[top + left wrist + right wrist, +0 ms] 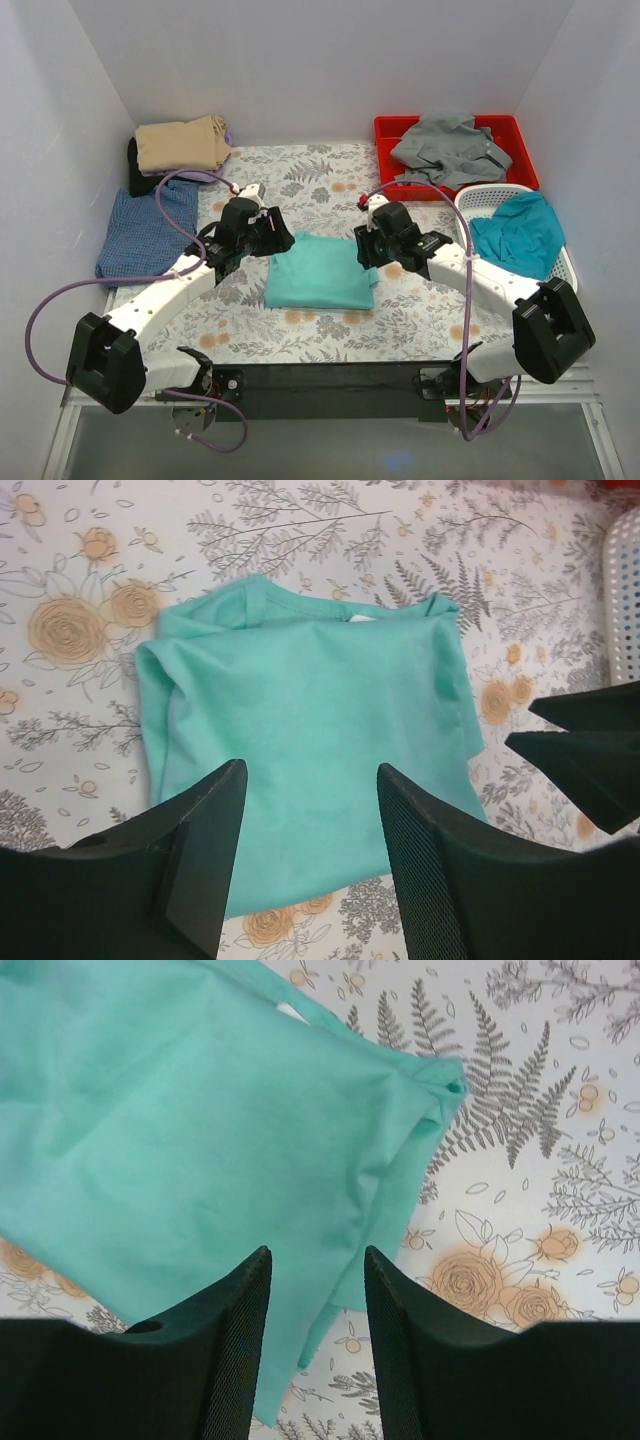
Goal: Fold and stack the t-shirts
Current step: Fold the tshirt
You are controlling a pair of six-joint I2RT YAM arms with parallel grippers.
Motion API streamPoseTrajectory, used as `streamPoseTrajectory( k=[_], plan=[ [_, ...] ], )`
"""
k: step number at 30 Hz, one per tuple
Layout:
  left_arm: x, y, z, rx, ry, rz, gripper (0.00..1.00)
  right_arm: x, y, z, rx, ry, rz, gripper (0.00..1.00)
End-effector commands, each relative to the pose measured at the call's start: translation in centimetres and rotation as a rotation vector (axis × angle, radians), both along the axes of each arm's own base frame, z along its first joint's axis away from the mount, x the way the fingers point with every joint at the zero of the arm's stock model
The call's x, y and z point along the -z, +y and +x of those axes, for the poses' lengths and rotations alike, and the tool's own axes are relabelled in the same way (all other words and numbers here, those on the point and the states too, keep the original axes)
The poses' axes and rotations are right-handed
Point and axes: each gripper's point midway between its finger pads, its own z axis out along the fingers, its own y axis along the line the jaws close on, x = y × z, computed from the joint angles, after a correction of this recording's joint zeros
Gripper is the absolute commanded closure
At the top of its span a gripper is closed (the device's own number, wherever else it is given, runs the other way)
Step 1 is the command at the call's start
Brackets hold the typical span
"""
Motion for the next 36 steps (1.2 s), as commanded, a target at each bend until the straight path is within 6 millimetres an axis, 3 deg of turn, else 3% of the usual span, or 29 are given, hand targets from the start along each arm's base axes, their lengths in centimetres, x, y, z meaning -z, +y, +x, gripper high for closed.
streamPoseTrajectory(
  k=[1,4,8,13,26,34,36],
  plan=[
    [1.4,2.4,-0.2,-0.076,0.026,0.108,0.46,2.2,-2.2,-1.1,0.038,0.074,-0.072,0.51],
    [3.1,3.1,-0.8,-0.100,0.061,0.130,0.45,2.9,-2.7,-1.5,0.051,0.093,-0.030,0.48],
    [5.3,3.7,-1.5,-0.124,0.098,0.143,0.44,3.3,-4.3,-0.7,0.105,0.100,0.009,0.42],
    [7.1,3.3,-1.4,-0.113,0.129,0.145,0.43,4.5,-4.0,-1.1,0.060,0.171,0.099,0.40],
    [8.0,3.0,-1.0,-0.109,0.148,0.152,0.43,7.8,-0.6,-2.6,-0.054,0.302,0.260,0.40],
    [8.8,2.6,-1.4,-0.091,0.175,0.142,0.43,7.9,1.3,-3.0,-0.109,0.330,0.369,0.47],
    [8.9,2.5,-1.4,-0.085,0.180,0.140,0.43,8.6,1.2,-3.3,-0.093,0.356,0.373,0.55]
  ],
)
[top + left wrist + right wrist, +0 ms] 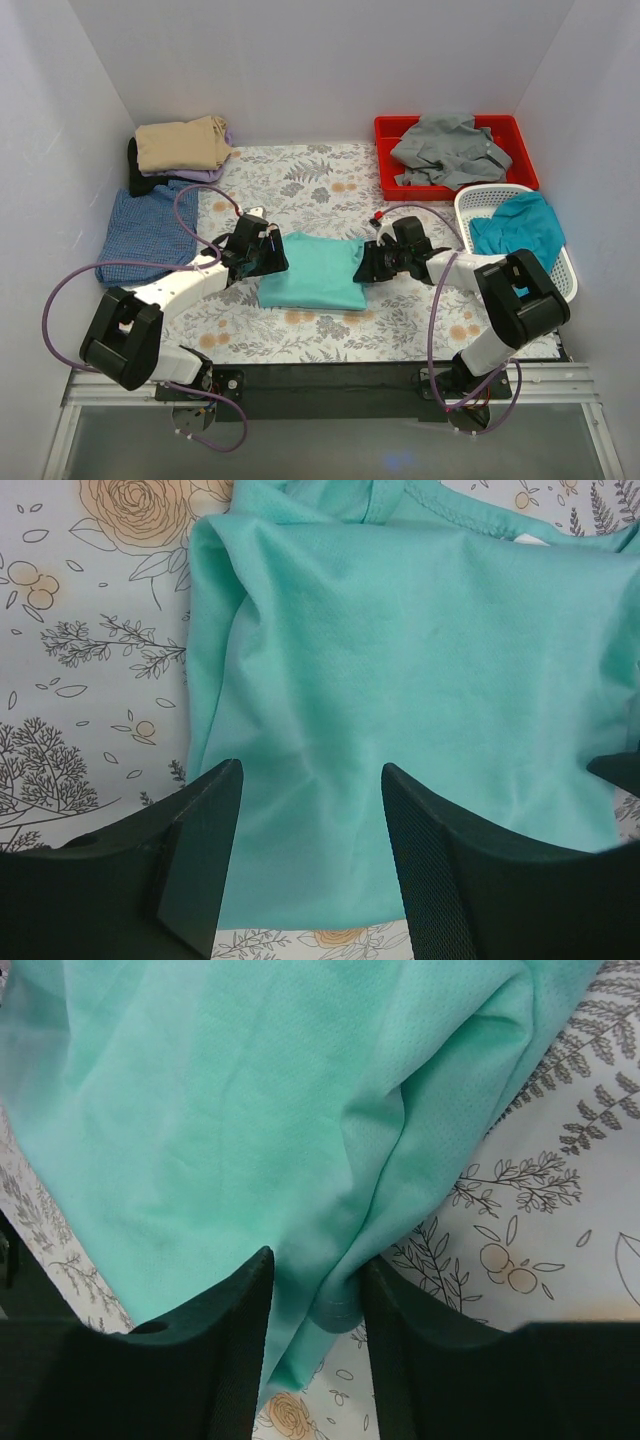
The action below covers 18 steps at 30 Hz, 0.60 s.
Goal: Fold and stack the t-shirts
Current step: Fold the tshirt
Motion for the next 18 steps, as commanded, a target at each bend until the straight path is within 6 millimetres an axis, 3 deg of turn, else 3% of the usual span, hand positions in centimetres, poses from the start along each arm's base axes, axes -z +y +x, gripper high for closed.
streamPoseTrajectory(
  k=[1,2,5,11,12,13,14,16,17,18],
  plan=[
    [-0.2,-0.5,0.2,0.005,-0.007,-0.026,0.43,0.2,0.9,-0.7,-0.019,0.027,0.076,0.66],
    [-0.1,-0.5,0.1,0.007,-0.004,-0.030,0.43,0.4,0.9,-0.6,-0.008,0.031,0.074,0.82],
    [0.2,-0.7,0.1,0.011,0.005,-0.036,0.43,1.0,0.8,-0.2,0.016,0.041,0.058,0.99],
    [-0.1,-0.3,0.2,-0.006,-0.011,-0.020,0.44,0.1,0.5,0.7,0.042,-0.024,0.079,0.99],
    [-0.5,0.1,0.4,-0.018,-0.031,-0.012,0.44,-0.2,0.4,0.8,0.042,-0.032,0.077,0.96],
    [-0.8,0.3,0.6,-0.023,-0.044,-0.008,0.44,-0.5,0.3,0.9,0.039,-0.045,0.071,0.81],
    [-1.1,0.4,0.6,-0.026,-0.054,-0.007,0.43,-1.5,0.2,1.3,0.032,-0.084,0.063,0.57],
    [-2.0,0.8,1.2,-0.045,-0.091,0.010,0.43,-1.6,-0.8,1.4,0.063,-0.094,0.011,0.38],
    [-2.2,1.1,1.4,-0.055,-0.103,0.019,0.43,-3.0,-0.9,1.9,0.061,-0.143,0.007,0.29],
    [-2.4,1.2,1.7,-0.064,-0.111,0.029,0.43,-3.0,-1.5,1.6,0.073,-0.135,-0.024,0.29]
  ],
)
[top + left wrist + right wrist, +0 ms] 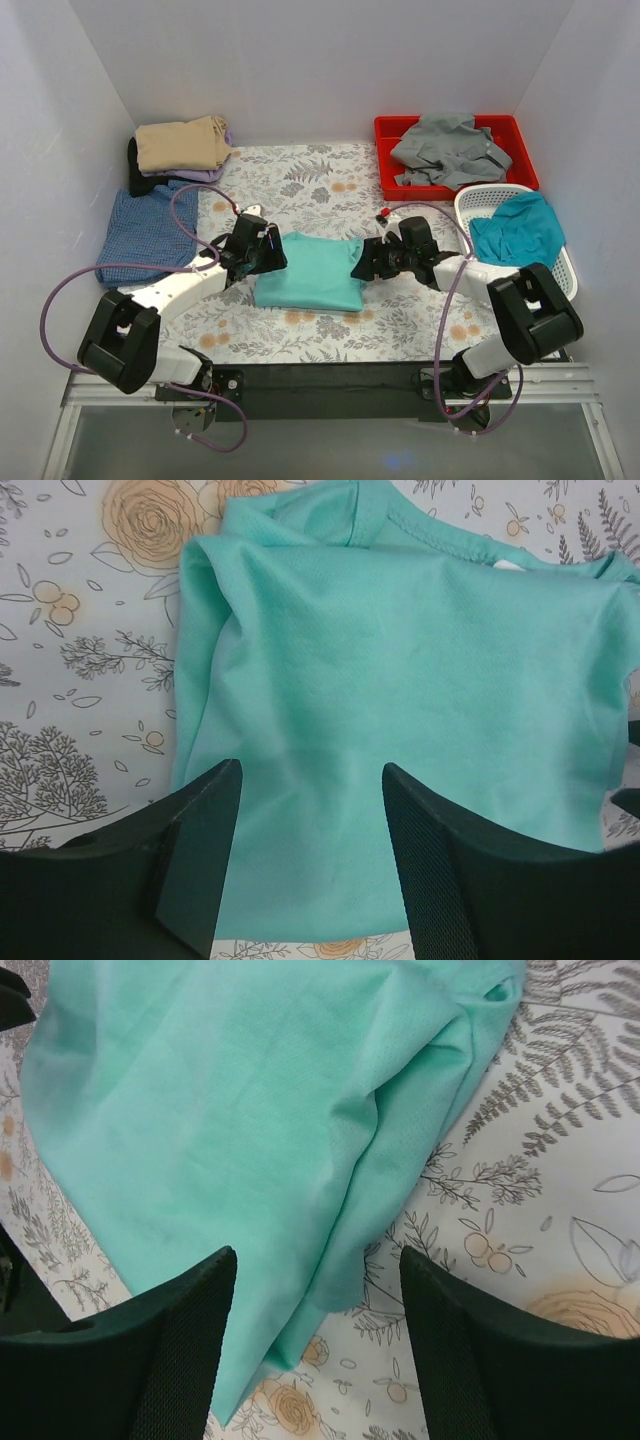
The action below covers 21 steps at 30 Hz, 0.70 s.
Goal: Fold and stack the t-shirts
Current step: Fold the tshirt
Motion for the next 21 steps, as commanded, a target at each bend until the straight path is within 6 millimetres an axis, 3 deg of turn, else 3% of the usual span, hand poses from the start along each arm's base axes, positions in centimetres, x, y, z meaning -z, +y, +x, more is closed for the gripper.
streamPoseTrajectory(
  k=[1,4,10,16,21],
  plan=[
    [-2.5,1.5,1.8,-0.065,-0.103,0.055,0.42,-2.6,-2.0,1.8,0.072,-0.121,-0.090,0.27],
    [-3.1,1.9,2.8,-0.080,-0.131,0.084,0.42,-3.8,-2.7,2.5,0.096,-0.172,-0.122,0.24],
    [-3.7,1.1,4.6,-0.066,-0.136,0.096,0.42,-4.7,-0.5,1.8,0.018,-0.123,-0.023,0.27],
    [-4.3,0.0,6.9,-0.023,-0.177,0.065,0.40,-4.9,0.2,2.6,0.013,-0.134,-0.008,0.28],
    [-2.9,-2.1,8.0,0.058,-0.134,-0.006,0.40,-6.5,1.7,3.2,-0.040,-0.166,0.053,0.29]
  ],
)
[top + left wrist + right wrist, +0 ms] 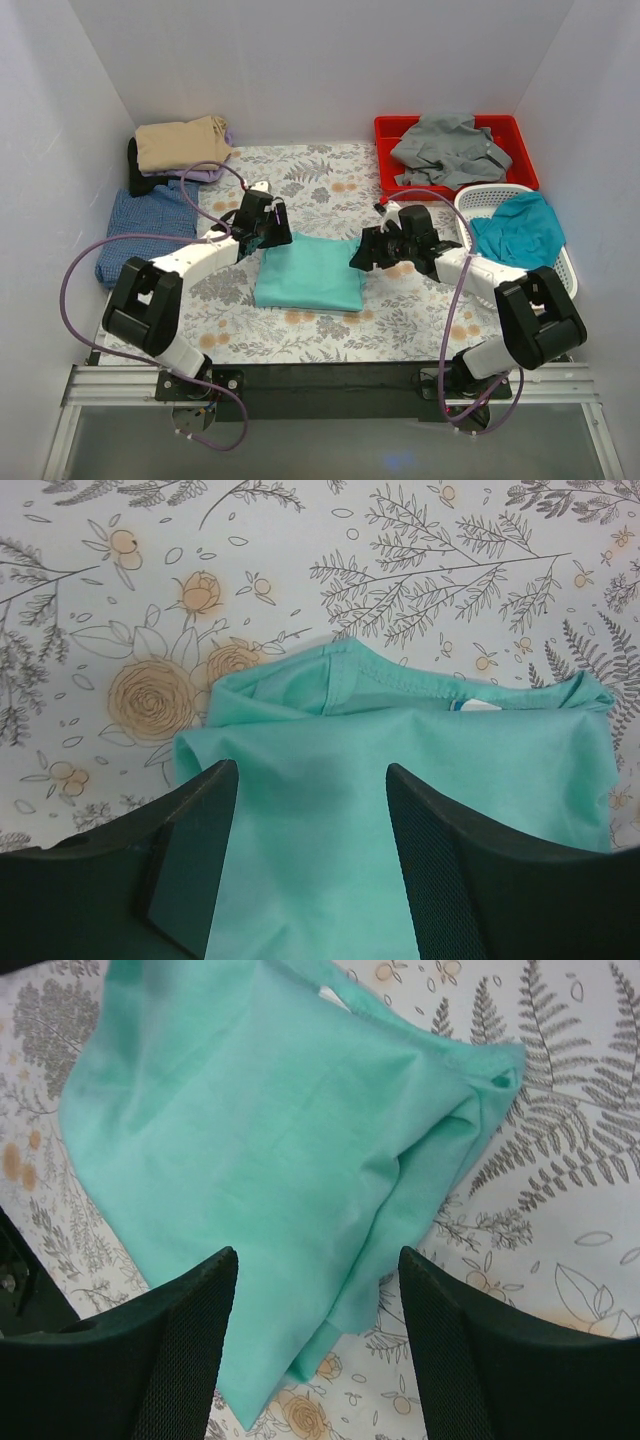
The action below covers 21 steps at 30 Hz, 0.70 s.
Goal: Fold and stack the t-shirts
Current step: Fold the tshirt
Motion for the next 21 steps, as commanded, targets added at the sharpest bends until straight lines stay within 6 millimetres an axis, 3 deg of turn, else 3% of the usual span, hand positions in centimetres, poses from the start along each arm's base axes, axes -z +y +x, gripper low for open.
streamPoseTrajectory(
  k=[1,6,9,14,21],
  plan=[
    [-0.8,-2.0,1.6,0.076,-0.031,-0.079,0.40,-3.3,2.3,1.7,-0.067,-0.079,0.099,0.29],
    [-0.1,-2.7,1.2,0.102,0.020,-0.117,0.41,-4.2,4.0,2.3,-0.125,-0.071,0.151,0.30],
    [0.5,-2.2,0.5,0.091,0.053,-0.114,0.42,-3.0,4.3,2.1,-0.138,-0.035,0.149,0.31],
    [1.9,1.0,0.4,-0.008,0.039,0.006,0.42,0.2,3.5,2.1,-0.094,0.024,0.092,0.31],
    [0.5,4.2,1.9,-0.101,-0.032,0.147,0.43,3.8,1.6,2.5,-0.004,0.058,-0.027,0.32]
  ],
)
